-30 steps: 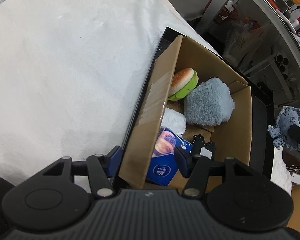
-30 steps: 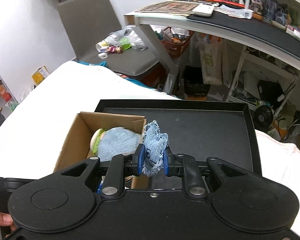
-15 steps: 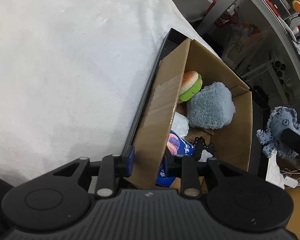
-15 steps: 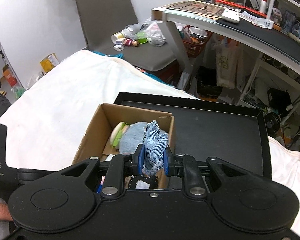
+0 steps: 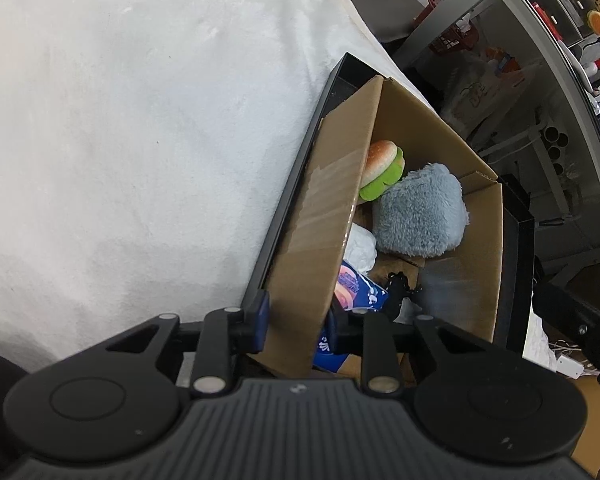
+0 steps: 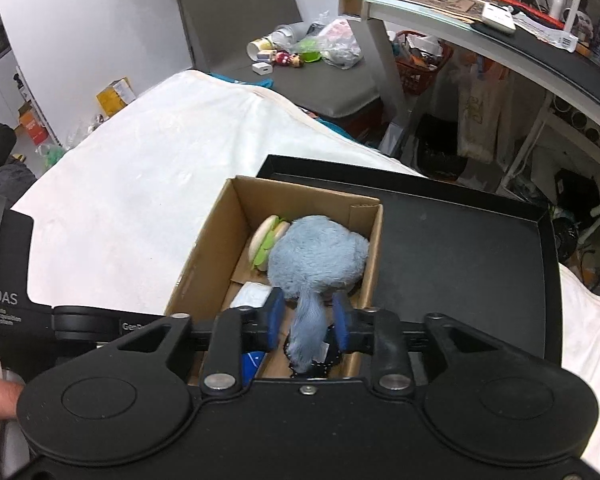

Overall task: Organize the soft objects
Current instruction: 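Carry the denim plush with the right tool into the box and release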

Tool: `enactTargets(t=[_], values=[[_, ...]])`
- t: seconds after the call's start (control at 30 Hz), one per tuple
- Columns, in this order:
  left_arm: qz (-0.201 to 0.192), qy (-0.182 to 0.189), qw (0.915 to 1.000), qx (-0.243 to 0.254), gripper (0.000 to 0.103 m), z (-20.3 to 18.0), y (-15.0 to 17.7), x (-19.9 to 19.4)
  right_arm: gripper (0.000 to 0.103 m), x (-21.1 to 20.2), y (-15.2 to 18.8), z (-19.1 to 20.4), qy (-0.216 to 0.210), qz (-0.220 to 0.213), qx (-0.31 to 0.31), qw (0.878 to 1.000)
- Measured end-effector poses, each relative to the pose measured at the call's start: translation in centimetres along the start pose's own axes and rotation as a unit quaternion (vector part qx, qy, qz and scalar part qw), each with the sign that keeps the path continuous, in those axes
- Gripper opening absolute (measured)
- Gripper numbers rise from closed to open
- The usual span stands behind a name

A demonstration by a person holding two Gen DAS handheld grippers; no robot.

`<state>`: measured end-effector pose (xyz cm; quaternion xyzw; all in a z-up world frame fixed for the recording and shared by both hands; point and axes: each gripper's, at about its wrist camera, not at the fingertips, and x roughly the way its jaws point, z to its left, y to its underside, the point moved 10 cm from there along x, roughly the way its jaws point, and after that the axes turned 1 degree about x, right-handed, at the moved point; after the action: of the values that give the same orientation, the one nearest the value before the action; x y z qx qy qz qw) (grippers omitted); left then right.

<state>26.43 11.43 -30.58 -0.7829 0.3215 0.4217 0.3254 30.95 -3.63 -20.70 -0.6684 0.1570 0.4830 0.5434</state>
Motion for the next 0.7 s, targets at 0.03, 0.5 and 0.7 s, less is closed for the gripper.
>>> enactTargets(t=[0.03, 0.5, 0.7], values=[[0.000, 0.000, 1.0000, 0.001, 0.027, 0.0, 0.0, 0.0, 0.035, -0.1, 0.0, -0.1, 0.002, -0.002, 0.002, 1.000], [0.001, -0.026, 0.9996, 0.005, 0.041, 0.1, -0.1, -0.5, 0.039, -0.6, 0.1, -1.9, 0.004, -0.008, 0.032, 0.999], [-0.014, -0.041, 0.9989, 0.018, 0.053, -0.2, -0.6, -1.9, 0.048, -1.2, 0.1, -2.6, -0.002, -0.012, 0.045, 0.999]])
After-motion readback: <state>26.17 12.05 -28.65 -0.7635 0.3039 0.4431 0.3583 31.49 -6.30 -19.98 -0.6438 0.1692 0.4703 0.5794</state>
